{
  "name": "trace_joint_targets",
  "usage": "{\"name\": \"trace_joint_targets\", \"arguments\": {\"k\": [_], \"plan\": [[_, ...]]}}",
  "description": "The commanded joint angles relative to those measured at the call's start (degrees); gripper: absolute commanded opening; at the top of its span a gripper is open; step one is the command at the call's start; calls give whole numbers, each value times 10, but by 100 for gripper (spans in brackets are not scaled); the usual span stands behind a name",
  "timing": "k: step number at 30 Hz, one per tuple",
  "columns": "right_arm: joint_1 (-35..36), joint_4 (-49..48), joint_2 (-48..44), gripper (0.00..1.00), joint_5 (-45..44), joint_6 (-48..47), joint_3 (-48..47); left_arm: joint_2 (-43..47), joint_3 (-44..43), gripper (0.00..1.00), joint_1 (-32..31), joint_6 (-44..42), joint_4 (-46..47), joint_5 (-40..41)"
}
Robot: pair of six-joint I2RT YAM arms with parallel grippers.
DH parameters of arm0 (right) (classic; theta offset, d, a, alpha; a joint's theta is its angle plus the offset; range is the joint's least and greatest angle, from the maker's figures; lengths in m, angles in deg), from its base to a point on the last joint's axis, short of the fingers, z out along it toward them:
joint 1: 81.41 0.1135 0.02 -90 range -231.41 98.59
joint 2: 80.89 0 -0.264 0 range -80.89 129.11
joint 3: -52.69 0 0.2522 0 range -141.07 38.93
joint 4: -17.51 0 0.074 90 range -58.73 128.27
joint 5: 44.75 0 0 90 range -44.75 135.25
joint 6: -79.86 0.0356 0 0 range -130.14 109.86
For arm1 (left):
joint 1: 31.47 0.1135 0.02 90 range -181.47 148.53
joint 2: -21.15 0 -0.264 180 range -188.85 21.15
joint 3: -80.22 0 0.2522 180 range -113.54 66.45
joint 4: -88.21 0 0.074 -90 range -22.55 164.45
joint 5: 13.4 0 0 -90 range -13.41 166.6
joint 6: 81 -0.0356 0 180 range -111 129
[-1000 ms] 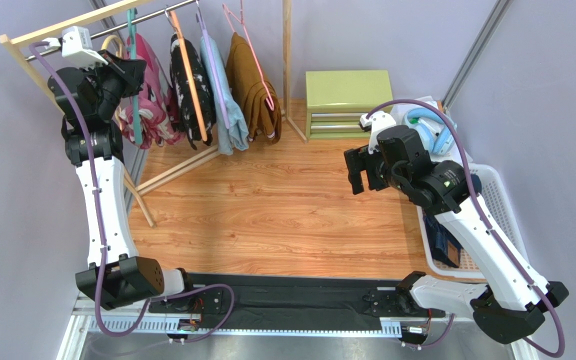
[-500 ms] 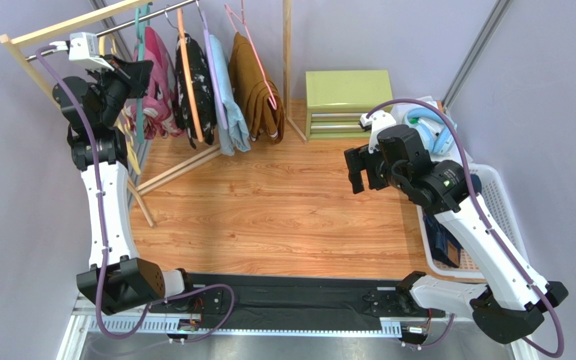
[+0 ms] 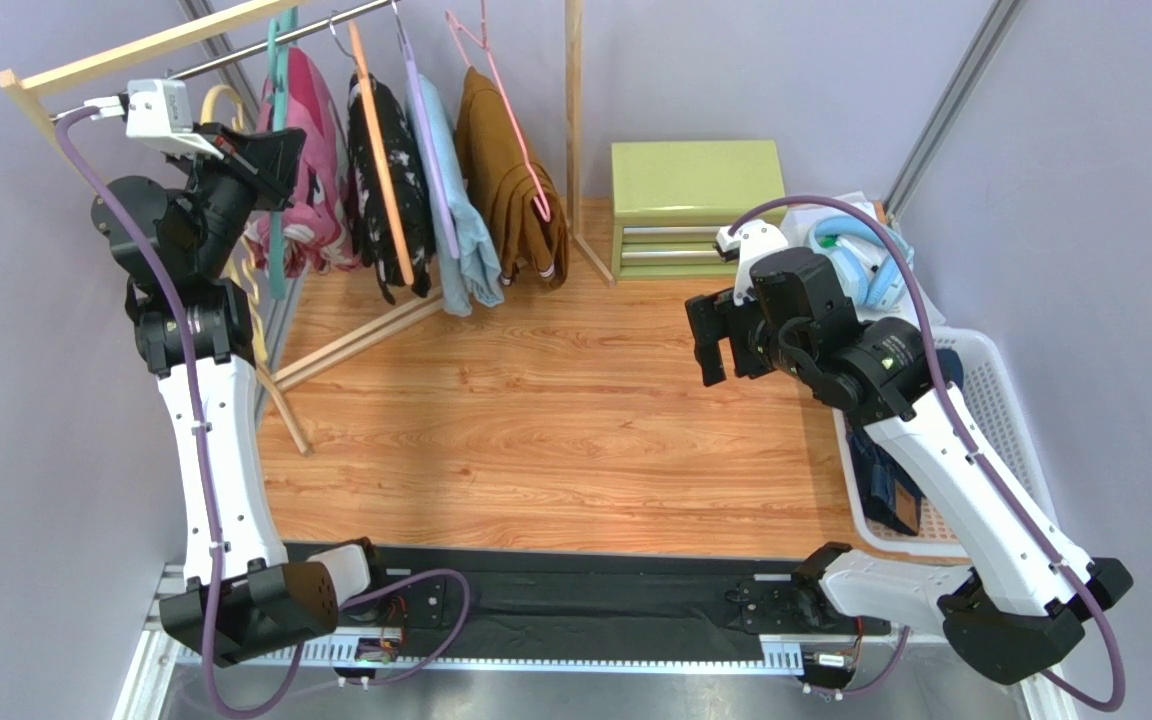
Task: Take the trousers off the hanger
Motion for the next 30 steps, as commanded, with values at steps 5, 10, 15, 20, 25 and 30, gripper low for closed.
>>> {"name": "trace_joint_targets", "arguments": {"k": [5, 10, 15, 20, 25, 30], "plan": [[-2, -20, -10, 89, 1, -7, -9, 104, -20, 0, -3, 17, -2, 47], [-2, -20, -13, 89, 8, -5, -7, 133, -29, 0, -2, 37, -83, 45], [-2, -19, -10, 89, 20, 0, -2, 149, -65, 0, -3, 50, -194, 61], [-1, -17, -1, 89, 33, 10, -6, 171, -81, 0, -3, 57, -275, 89], [-2, -13, 4, 88, 50, 18, -8, 200, -80, 0, -3, 81, -317, 86], [-2, -3, 17, 89, 68, 38, -20, 221, -111, 0, -2, 64, -372, 51]]}}
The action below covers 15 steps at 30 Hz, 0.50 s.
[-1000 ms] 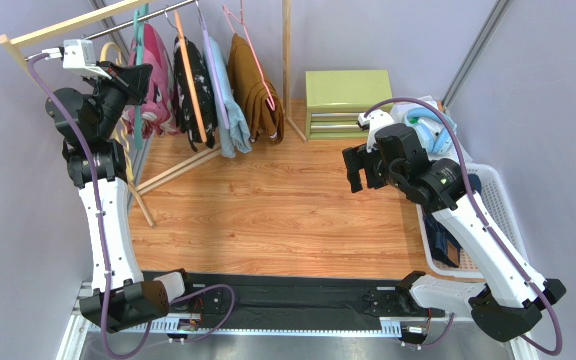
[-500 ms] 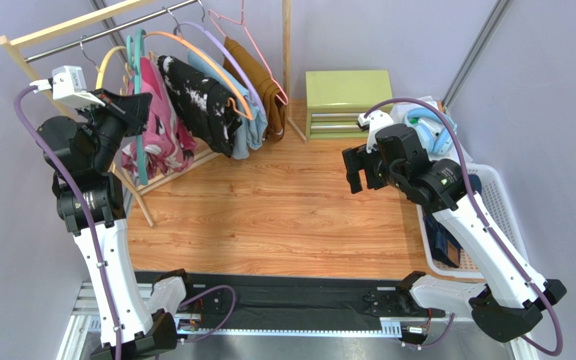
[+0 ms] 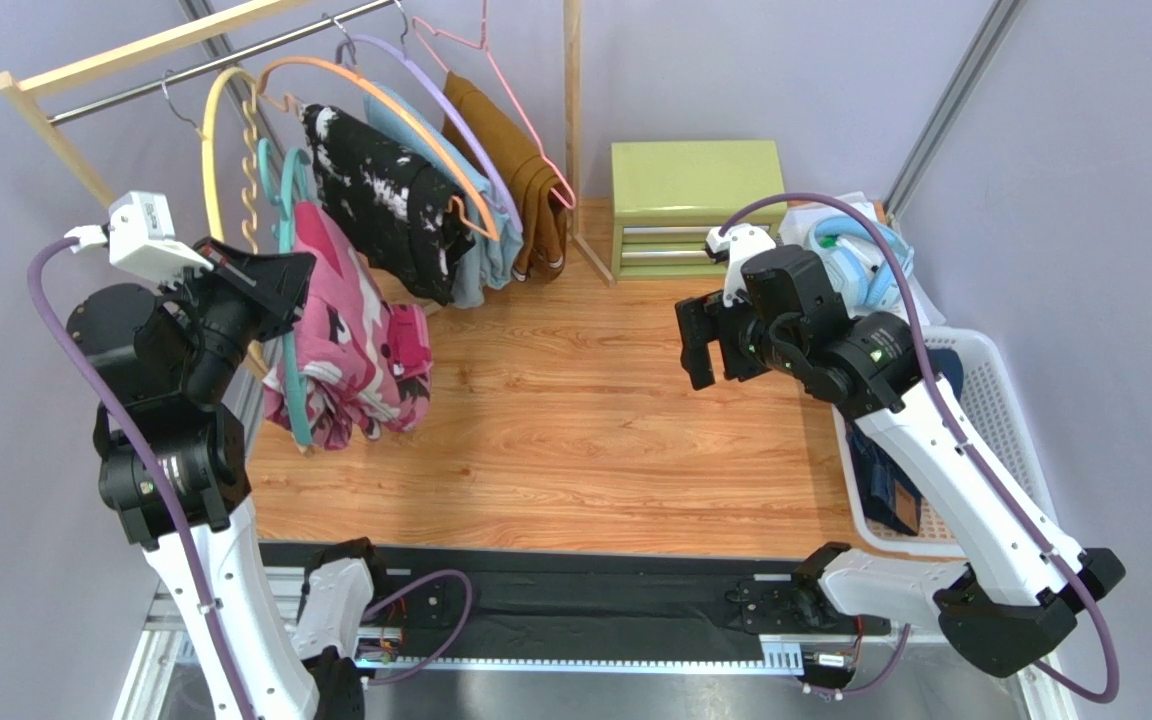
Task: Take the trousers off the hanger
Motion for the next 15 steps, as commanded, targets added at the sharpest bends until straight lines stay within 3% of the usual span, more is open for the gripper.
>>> {"name": "trace_joint_targets", "arguments": {"k": [1, 7, 15], "plan": [[-1, -3, 8, 89, 26, 23, -21, 32, -82, 0, -1, -17, 30, -38], [-2, -7, 9, 89, 51, 33, -20, 15, -160, 0, -1, -10, -98, -109], [-2, -17, 8, 89, 73, 45, -8, 5, -146, 0, -1, 44, -203, -210]]}}
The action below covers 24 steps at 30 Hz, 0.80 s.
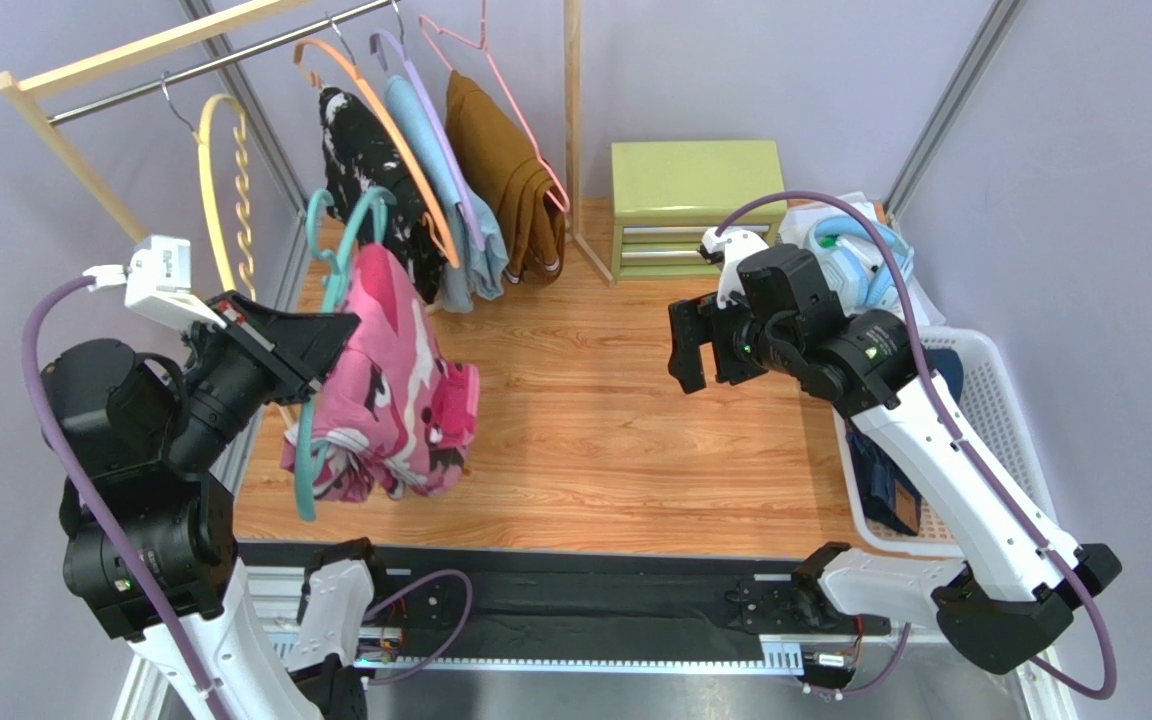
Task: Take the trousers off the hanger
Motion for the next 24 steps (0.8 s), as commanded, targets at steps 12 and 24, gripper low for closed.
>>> {"name": "trace_joint_targets", "arguments": {"k": [12, 24], "plan": [[-1, -47, 1, 89, 50, 32, 16, -7, 71, 0, -1, 104, -20, -141], [-1, -74, -2, 89, 54, 44, 30, -60, 98, 0, -206, 137, 33, -51]]}}
